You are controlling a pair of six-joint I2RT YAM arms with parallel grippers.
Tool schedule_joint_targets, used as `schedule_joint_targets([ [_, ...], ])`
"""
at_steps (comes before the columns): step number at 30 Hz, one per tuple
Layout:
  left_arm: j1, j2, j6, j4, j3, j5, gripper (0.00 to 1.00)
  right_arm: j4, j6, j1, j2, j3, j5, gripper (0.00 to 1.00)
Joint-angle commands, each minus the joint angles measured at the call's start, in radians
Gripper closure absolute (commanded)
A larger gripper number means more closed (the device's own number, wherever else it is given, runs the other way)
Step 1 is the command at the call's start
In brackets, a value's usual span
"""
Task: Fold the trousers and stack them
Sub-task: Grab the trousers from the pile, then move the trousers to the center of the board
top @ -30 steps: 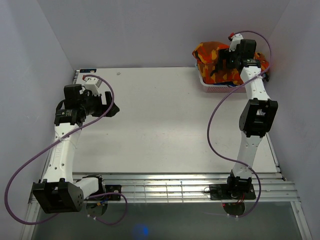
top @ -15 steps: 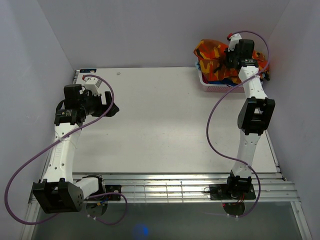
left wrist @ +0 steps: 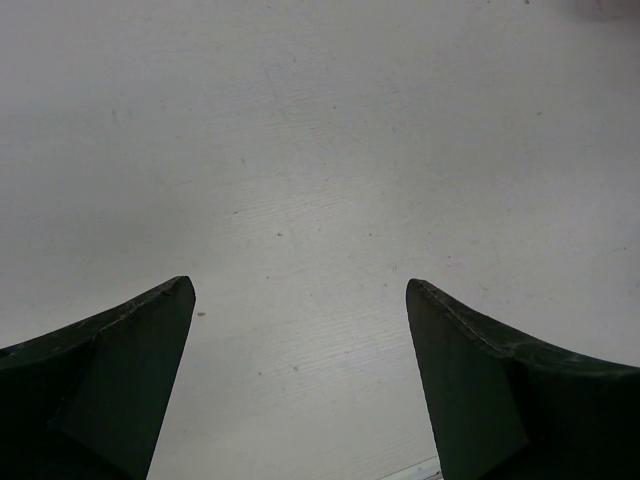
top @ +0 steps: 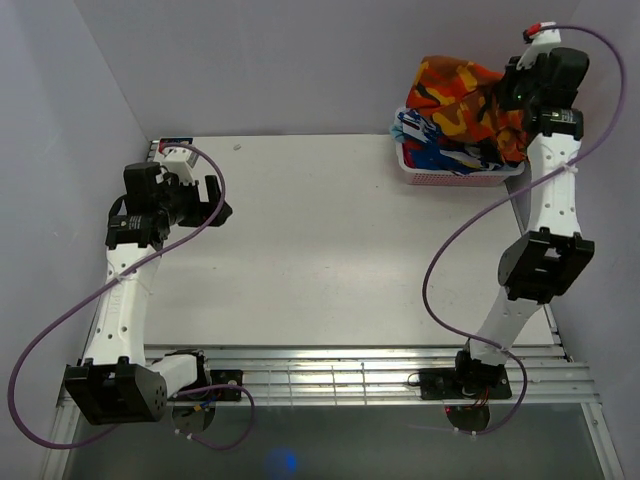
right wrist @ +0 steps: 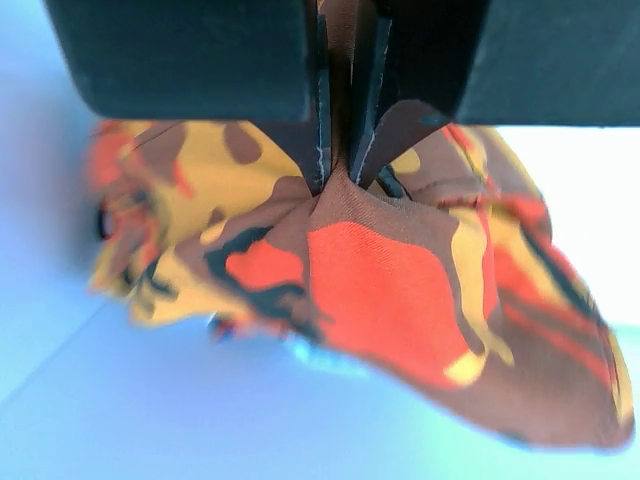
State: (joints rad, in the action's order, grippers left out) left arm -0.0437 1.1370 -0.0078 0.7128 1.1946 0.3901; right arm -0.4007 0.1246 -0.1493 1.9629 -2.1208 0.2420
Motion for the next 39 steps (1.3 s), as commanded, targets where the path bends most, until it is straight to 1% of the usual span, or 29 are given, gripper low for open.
schedule_joint_targets([
  [1, -0.001, 0.003, 0.003, -0.009, 0.049, -0.053, 0.02, 0.25, -0.08, 0.014, -0.26, -0.03, 0.1, 0.92],
  [4, -0.001, 0.013, -0.015, -0.01, 0.066, -0.072, 0.02, 0.305, -0.114, 0.014, -0.354, -0.022, 0.097, 0.92],
  [8, -0.001, 0.02, -0.043, -0.022, 0.088, -0.08, 0.02, 0.388, -0.173, 0.014, -0.473, 0.002, 0.141, 0.92],
  [9, -0.001, 0.018, -0.047, -0.029, 0.094, -0.077, 0.02, 0.434, -0.19, 0.014, -0.487, 0.001, 0.151, 0.92],
  [12, -0.001, 0.017, -0.075, -0.047, 0.109, -0.065, 0.02, 0.485, -0.273, 0.016, -0.53, -0.004, 0.174, 0.92],
  [13, -0.001, 0.017, -0.081, -0.05, 0.117, -0.06, 0.02, 0.511, -0.323, 0.02, -0.538, -0.004, 0.18, 0.92],
  [16, -0.001, 0.021, -0.095, -0.052, 0.149, -0.042, 0.02, 0.52, -0.362, 0.062, -0.575, 0.033, 0.21, 0.92],
  [17, -0.001, 0.021, -0.095, -0.056, 0.152, -0.036, 0.02, 0.519, -0.382, 0.074, -0.603, 0.059, 0.217, 0.92],
  [18, -0.001, 0.017, -0.093, -0.061, 0.155, -0.03, 0.02, 0.514, -0.385, 0.086, -0.617, 0.124, 0.23, 0.92],
  [20, -0.001, 0.006, -0.074, -0.078, 0.154, 0.016, 0.02, 0.49, -0.396, 0.123, -0.657, 0.2, 0.227, 0.92],
  [21, -0.001, -0.008, -0.063, -0.081, 0.149, 0.044, 0.02, 0.482, -0.408, 0.131, -0.668, 0.275, 0.238, 0.92],
  [22, -0.001, -0.016, -0.048, -0.09, 0.136, 0.108, 0.02, 0.465, -0.424, 0.146, -0.676, 0.31, 0.247, 0.92],
  [23, -0.001, -0.023, -0.032, -0.093, 0.126, 0.139, 0.02, 0.418, -0.446, 0.149, -0.688, 0.349, 0.256, 0.92],
  [24, -0.001, -0.031, -0.008, -0.098, 0.117, 0.163, 0.02, 0.402, -0.5, 0.168, -0.691, 0.392, 0.287, 0.92],
  [25, -0.001, -0.046, 0.002, -0.102, 0.108, 0.18, 0.02, 0.361, -0.517, 0.204, -0.693, 0.486, 0.31, 0.92],
  [26, -0.001, -0.051, 0.005, -0.104, 0.09, 0.216, 0.02, 0.34, -0.525, 0.22, -0.7, 0.539, 0.324, 0.92],
  [27, -0.001, -0.054, 0.05, -0.102, 0.082, 0.23, 0.02, 0.333, -0.546, 0.231, -0.705, 0.599, 0.351, 0.92],
  [28, -0.001, -0.059, 0.063, -0.099, 0.071, 0.243, 0.02, 0.347, -0.549, 0.249, -0.71, 0.716, 0.379, 0.92],
  [31, -0.001, -0.075, 0.112, -0.093, 0.024, 0.297, 0.02, 0.448, -0.549, 0.283, -0.723, 0.879, 0.434, 0.92],
  [32, -0.001, -0.085, 0.129, -0.095, -0.01, 0.341, 0.02, 0.48, -0.566, 0.286, -0.719, 0.898, 0.483, 0.92],
  [34, -0.001, -0.103, 0.163, -0.113, -0.047, 0.381, 0.02, 0.507, -0.609, 0.303, -0.691, 0.897, 0.502, 0.92],
  [36, 0.001, -0.131, 0.172, -0.142, -0.088, 0.433, 0.02, 0.47, -0.62, 0.329, -0.676, 0.88, 0.452, 0.92],
  [38, 0.001, -0.137, 0.169, -0.163, -0.102, 0.464, 0.03, 0.429, -0.609, 0.393, -0.645, 0.855, 0.384, 0.92],
  [39, 0.001, -0.132, 0.17, -0.177, -0.107, 0.496, 0.03, 0.425, -0.612, 0.415, -0.632, 0.855, 0.378, 0.92],
])
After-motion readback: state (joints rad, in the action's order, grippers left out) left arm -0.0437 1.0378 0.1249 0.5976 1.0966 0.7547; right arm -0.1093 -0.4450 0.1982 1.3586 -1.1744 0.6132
